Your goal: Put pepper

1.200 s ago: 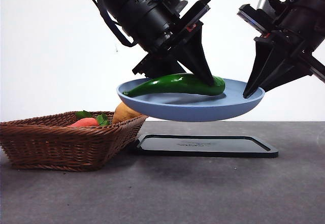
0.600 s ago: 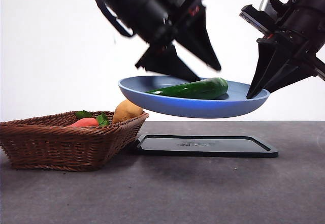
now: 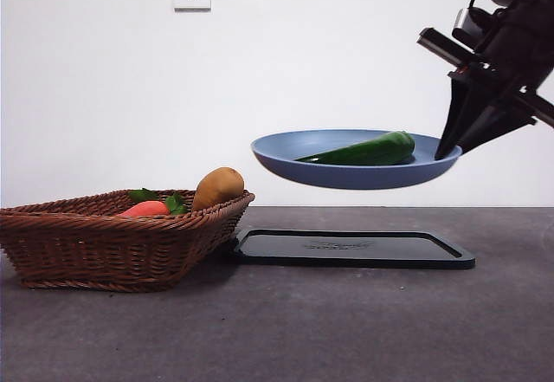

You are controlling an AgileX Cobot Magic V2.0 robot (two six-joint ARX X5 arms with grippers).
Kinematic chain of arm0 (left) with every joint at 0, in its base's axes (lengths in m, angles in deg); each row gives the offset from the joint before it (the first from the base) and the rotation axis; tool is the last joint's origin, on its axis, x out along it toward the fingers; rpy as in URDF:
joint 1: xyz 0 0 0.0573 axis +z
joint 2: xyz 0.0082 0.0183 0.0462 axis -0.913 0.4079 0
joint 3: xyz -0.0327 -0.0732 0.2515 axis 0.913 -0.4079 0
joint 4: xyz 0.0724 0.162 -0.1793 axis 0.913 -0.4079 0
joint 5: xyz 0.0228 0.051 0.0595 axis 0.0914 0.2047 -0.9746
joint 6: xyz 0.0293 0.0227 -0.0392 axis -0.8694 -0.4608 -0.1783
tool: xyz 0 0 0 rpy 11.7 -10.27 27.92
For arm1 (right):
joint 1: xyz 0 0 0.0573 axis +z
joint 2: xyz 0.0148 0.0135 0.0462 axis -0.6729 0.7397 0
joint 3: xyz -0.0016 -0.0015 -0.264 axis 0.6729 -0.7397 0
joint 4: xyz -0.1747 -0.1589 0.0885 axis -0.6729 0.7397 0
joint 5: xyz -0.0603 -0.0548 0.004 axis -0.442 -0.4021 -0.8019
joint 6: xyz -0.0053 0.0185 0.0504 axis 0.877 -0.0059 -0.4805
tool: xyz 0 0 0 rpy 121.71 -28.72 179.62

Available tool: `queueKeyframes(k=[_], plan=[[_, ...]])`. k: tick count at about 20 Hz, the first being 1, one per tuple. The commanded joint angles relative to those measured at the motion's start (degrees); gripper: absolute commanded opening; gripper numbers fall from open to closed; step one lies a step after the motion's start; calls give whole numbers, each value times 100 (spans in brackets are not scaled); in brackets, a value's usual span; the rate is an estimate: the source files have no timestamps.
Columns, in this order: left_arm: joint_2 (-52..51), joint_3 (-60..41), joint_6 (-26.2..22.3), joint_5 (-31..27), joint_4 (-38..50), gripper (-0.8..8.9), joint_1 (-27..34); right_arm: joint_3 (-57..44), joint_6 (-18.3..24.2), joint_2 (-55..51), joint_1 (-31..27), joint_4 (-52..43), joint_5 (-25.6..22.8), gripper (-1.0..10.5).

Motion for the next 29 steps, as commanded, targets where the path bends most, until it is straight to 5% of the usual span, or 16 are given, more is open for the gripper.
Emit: queueKeyframes(k=[1, 13, 21, 29], plan=[[-144, 122, -127, 22, -96, 249, 17, 535, -79, 566, -61, -46, 9, 3], [-490, 122, -210, 24, -505, 249, 33, 1609, -162, 2564, -348, -144, 4, 3], [-490, 122, -210, 26, -511, 249, 33, 1609, -118, 2682, -376, -162, 4, 10], [-490, 122, -229, 22, -675, 249, 33, 1609, -85, 2498, -461, -61, -2, 146]])
